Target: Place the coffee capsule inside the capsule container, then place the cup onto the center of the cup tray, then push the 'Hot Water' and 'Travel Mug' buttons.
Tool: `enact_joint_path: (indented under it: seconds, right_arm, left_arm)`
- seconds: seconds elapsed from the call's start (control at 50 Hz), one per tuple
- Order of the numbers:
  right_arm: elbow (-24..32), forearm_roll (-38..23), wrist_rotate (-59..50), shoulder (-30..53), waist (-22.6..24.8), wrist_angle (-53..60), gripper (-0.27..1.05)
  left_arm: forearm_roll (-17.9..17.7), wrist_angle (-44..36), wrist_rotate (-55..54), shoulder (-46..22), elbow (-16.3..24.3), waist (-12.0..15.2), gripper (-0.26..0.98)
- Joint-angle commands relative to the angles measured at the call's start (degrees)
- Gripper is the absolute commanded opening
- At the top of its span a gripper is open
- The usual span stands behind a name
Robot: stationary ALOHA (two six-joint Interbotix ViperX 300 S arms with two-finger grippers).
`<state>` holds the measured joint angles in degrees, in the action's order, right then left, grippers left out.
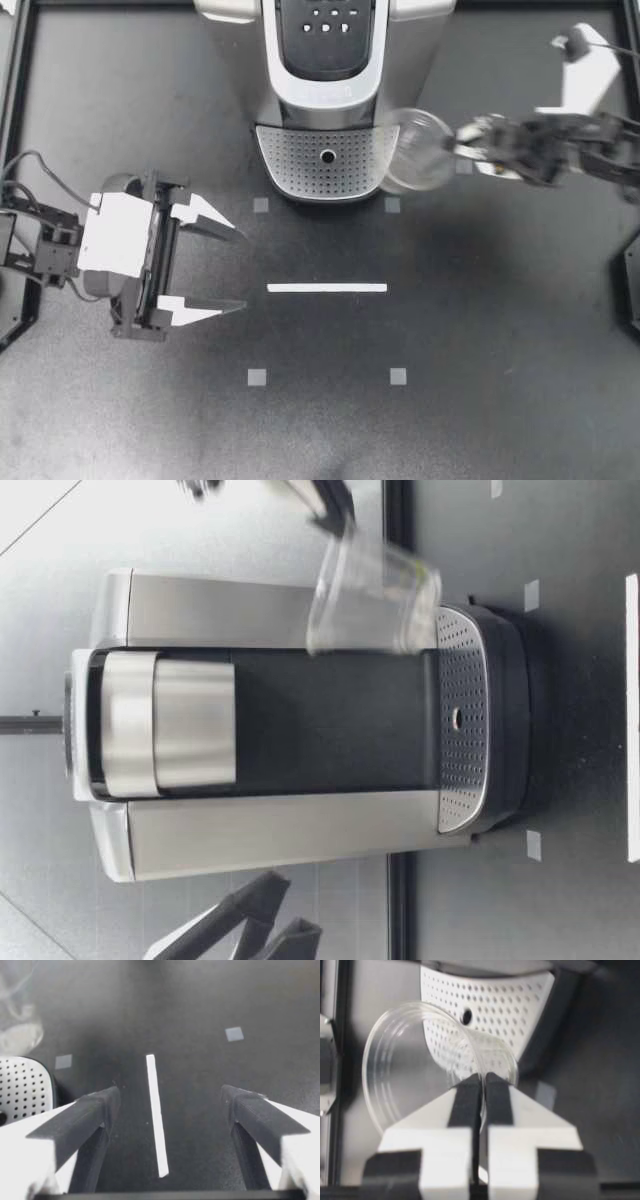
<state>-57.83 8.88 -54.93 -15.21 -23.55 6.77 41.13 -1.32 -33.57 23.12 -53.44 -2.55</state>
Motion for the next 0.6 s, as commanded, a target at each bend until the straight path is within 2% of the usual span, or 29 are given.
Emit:
enact_joint_path:
  seconds: [0.0, 0.3, 0.58]
  right_arm:
    - [3.43, -0.09, 0.26, 2.29, 0.26, 1.41, 0.06]
    - [10.11, -1.05, 0.26, 10.02, 0.26, 1.85, 0.06]
    - [11.78, -1.41, 0.26, 12.04, 0.26, 1.76, 0.06]
  left_arm:
    - [0.00, -0.35, -0.09, 0.53, 0.79, 0.00, 0.75]
    - [-0.09, -0.35, -0.09, 0.62, 0.79, 0.00, 0.75]
    - [0.00, -0.18, 0.00, 0.70, 0.53, 0.09, 0.75]
